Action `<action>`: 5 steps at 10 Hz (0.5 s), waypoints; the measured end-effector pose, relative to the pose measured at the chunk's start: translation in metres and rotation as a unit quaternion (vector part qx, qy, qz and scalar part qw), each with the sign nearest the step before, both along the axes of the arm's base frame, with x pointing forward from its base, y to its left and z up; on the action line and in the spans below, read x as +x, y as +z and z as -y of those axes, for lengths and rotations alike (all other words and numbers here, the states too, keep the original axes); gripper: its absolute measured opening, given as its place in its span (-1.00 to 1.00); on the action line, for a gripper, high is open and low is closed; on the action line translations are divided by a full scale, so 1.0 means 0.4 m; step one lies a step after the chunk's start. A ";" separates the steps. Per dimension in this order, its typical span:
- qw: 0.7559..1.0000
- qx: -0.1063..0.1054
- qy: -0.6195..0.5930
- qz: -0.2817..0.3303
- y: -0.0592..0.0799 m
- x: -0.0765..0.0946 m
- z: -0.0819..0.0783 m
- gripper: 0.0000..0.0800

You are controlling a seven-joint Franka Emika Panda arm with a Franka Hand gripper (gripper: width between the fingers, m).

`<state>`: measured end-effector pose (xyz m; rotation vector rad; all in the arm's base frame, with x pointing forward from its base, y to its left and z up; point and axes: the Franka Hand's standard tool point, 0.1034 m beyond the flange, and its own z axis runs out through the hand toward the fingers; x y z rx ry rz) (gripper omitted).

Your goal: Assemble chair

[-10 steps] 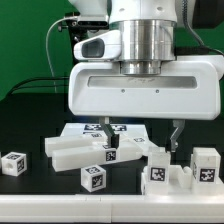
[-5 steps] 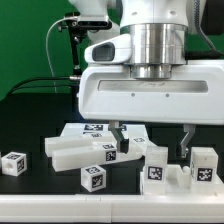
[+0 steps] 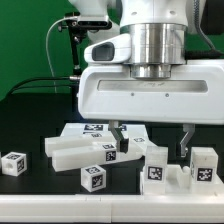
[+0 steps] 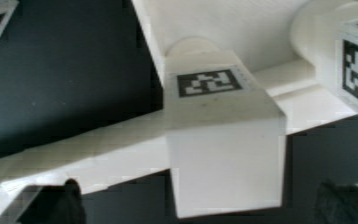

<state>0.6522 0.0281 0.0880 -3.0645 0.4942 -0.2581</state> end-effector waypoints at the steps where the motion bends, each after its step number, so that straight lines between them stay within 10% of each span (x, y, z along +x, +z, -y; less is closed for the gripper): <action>1: 1.000 0.000 0.000 0.000 0.000 0.000 0.000 0.62; 5: 1.000 0.005 -0.010 -0.007 -0.006 -0.006 -0.016 0.62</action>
Offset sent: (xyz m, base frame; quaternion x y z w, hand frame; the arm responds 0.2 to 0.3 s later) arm 0.0000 0.0000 0.0000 0.0000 0.0000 0.0000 1.0000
